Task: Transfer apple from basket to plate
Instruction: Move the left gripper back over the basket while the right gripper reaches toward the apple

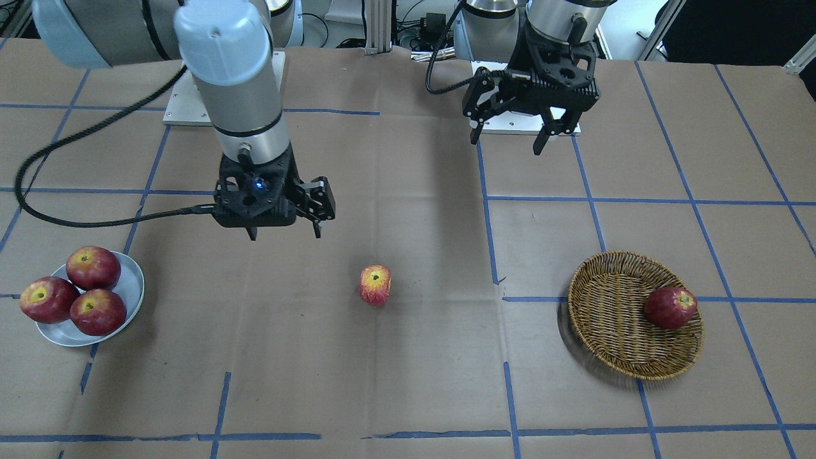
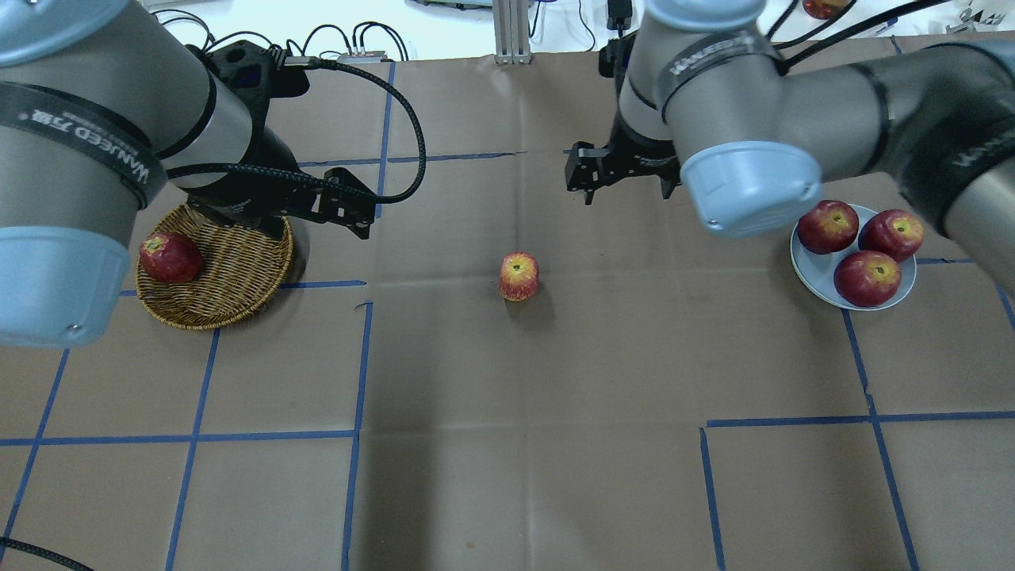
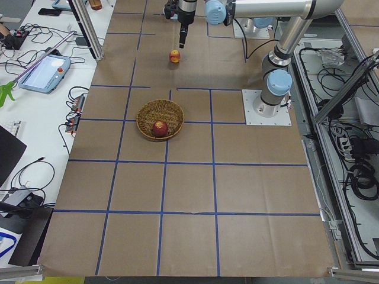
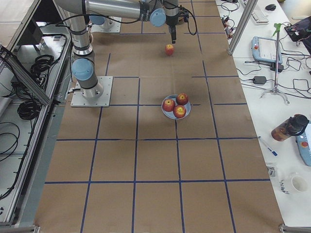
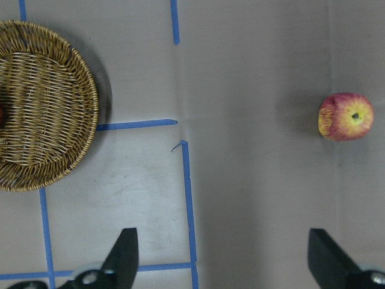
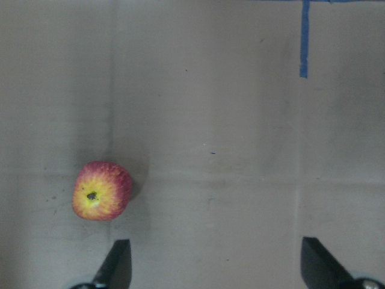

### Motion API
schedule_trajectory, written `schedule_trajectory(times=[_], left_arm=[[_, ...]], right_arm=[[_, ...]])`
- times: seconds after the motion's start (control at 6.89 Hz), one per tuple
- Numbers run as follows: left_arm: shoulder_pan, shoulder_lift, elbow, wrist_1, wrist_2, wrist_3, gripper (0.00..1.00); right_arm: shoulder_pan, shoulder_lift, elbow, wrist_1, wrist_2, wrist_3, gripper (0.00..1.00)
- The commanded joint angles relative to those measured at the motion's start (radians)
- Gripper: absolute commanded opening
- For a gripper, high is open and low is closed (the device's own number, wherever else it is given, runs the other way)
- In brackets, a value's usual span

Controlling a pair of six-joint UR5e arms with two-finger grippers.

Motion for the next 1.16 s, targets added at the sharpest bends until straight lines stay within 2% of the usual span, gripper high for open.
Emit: schedule_trajectory(times=[0.0, 0.15, 0.29, 0.44, 0.58, 0.73, 0.87, 1.02], left_arm=[[0.035, 0.017, -0.017, -0.009, -0.073, 0.011, 0.99], [0.042, 0.021, -0.020, -0.076, 0.004, 0.014, 0.99], [0.050, 0.007, -0.020, -0.153, 0.027, 0.012, 0.99], [0.053, 0.014, -0.020, -0.149, 0.030, 0.012, 0.99], [0.067, 0.013, -0.020, -0.151, 0.059, 0.021, 0.99], [0.085, 0.002, 0.000, -0.151, 0.129, 0.038, 0.99], [0.087, -0.013, 0.009, -0.151, 0.139, 0.041, 0.99], [0.087, -0.021, 0.029, -0.151, 0.142, 0.043, 0.99]], right_arm=[[0.105, 0.139, 0.000, -0.162, -0.039, 0.115, 1.00], [0.128, 0.205, 0.003, -0.234, -0.047, 0.150, 1.00], [0.144, 0.267, 0.005, -0.303, -0.048, 0.169, 1.00], [0.162, 0.310, 0.009, -0.343, -0.049, 0.181, 1.00], [0.176, 0.330, 0.012, -0.350, -0.057, 0.181, 1.00], [0.177, 0.338, 0.024, -0.350, -0.055, 0.180, 1.00], [0.177, 0.339, 0.049, -0.351, -0.054, 0.173, 1.00], [0.177, 0.341, 0.070, -0.351, -0.055, 0.167, 0.95]])
